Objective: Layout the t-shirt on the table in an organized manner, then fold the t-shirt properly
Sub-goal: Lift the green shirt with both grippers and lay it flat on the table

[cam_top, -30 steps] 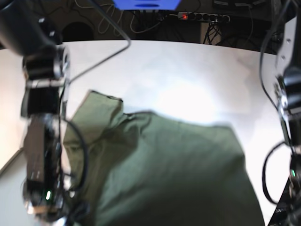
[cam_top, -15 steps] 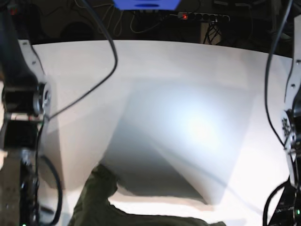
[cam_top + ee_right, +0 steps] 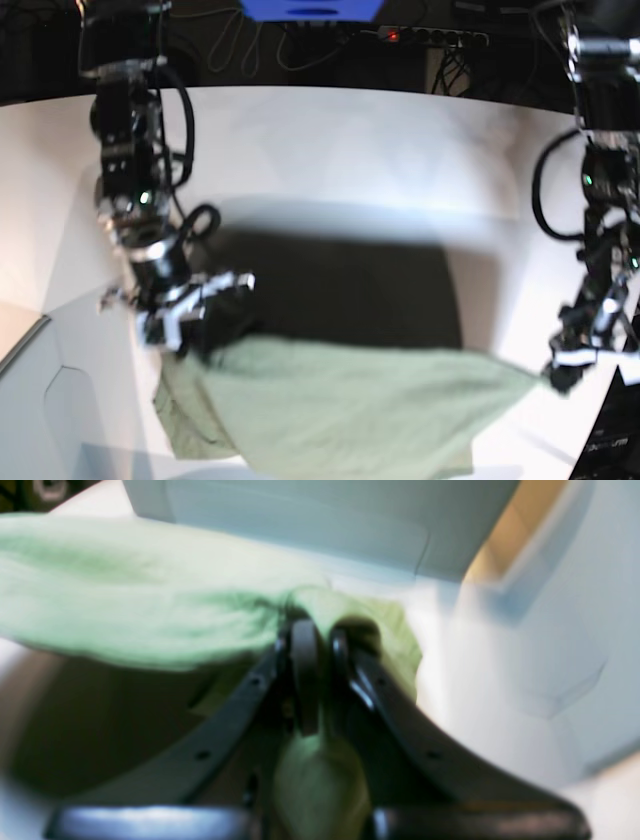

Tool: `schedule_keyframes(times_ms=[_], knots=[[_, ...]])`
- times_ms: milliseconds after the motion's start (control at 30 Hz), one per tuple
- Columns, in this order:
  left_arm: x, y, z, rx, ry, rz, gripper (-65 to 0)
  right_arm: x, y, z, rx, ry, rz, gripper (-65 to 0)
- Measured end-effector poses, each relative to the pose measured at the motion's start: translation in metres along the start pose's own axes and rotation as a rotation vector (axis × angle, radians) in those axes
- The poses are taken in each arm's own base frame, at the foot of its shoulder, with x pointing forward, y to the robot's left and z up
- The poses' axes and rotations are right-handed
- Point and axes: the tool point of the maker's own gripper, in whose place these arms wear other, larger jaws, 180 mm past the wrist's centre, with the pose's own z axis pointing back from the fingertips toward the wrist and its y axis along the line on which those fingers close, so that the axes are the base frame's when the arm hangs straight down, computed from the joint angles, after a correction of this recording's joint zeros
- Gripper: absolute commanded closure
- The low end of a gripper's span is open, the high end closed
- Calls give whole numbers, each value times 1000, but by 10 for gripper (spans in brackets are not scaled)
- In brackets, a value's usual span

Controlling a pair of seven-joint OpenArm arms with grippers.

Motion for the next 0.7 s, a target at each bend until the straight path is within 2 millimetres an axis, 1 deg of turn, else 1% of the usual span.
schedule_keyframes(times_ms=[33, 100, 133, 233, 300, 367, 433, 500, 567, 633, 700], knots=[[-11, 11, 8, 23, 14, 23, -1, -17, 6, 5, 8, 22, -19, 0], [-26, 37, 25, 84, 27, 51, -1, -49, 19, 17, 23, 92, -51, 0], [-33, 51, 34, 121, 35, 59, -1, -61, 25, 23, 28, 108, -66, 0], [-50, 80, 59, 188, 69, 73, -1, -89, 31, 36, 32, 169, -79, 0], [-55, 102, 74, 245, 80, 83, -1, -109, 44, 45, 69, 224, -72, 0], [-52, 118, 86, 284, 63, 83, -1, -125, 61, 56, 108, 273, -75, 0], [-55, 124, 92, 300, 70, 78, -1, -132, 70, 64, 135, 293, -70, -8], [-61, 127, 96, 308, 86, 79, -1, -138, 78, 70, 166, 311, -53, -65], [-66, 130, 100, 317, 101, 78, -1, -139, 86, 78, 196, 315, -40, -143], [-69, 131, 103, 322, 106, 77, -1, -127, 87, 86, 207, 288, -35, -215], [-71, 132, 105, 323, 113, 77, -1, -113, 79, 94, 201, 253, -15, -268]])
